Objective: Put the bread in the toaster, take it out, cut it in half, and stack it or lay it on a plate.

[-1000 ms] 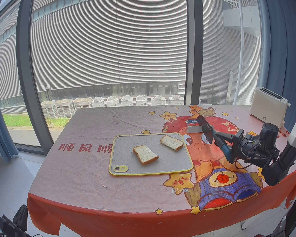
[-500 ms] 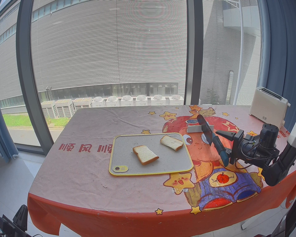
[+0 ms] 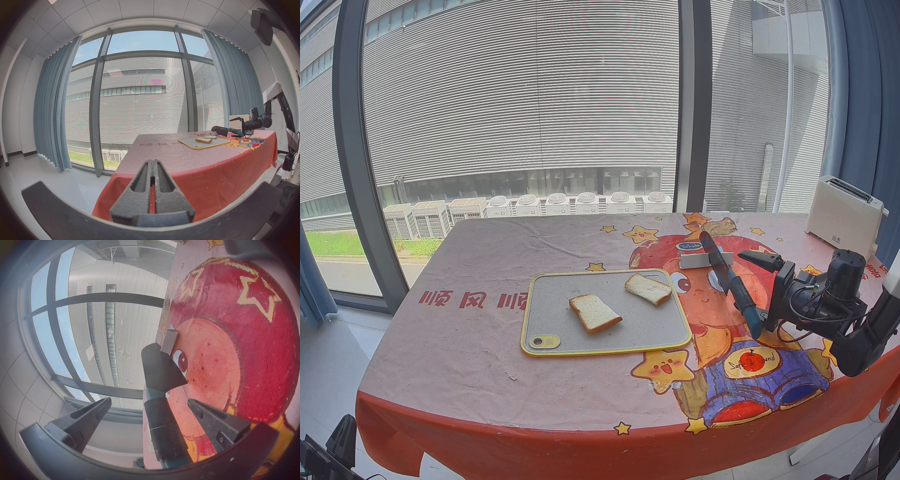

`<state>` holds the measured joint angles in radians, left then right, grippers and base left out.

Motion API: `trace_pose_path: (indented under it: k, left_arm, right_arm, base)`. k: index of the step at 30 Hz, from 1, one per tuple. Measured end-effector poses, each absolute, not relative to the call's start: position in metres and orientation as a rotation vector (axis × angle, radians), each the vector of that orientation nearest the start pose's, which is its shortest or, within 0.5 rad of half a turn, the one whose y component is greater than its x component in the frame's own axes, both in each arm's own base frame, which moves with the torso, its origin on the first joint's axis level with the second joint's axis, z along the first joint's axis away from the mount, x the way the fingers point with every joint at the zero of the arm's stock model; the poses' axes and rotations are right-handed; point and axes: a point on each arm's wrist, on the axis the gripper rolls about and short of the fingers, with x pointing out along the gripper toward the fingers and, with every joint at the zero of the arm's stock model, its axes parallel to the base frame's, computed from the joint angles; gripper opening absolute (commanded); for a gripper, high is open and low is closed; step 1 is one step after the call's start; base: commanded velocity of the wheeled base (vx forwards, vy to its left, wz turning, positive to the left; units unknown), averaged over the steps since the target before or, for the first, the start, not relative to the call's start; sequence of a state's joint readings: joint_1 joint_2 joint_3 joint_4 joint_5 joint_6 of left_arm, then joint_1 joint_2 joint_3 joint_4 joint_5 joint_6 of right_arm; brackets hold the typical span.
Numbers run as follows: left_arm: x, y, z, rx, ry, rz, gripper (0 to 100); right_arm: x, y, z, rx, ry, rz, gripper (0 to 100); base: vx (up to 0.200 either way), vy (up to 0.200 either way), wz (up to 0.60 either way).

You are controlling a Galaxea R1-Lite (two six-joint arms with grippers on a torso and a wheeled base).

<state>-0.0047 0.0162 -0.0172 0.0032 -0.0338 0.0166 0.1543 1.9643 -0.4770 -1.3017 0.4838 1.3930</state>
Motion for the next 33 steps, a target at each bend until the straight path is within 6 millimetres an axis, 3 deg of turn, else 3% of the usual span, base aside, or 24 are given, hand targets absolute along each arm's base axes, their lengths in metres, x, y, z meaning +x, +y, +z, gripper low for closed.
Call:
trace_pose_path:
  k: [33]
  left_arm:
    - [-0.023, -0.001, 0.08, 0.017, 0.001, -0.039, 0]
  right_arm:
    - [0.29, 0.039, 0.103, 1.277, 0.513, 0.393, 100]
  base:
    - [0.0, 0.0, 0.0]
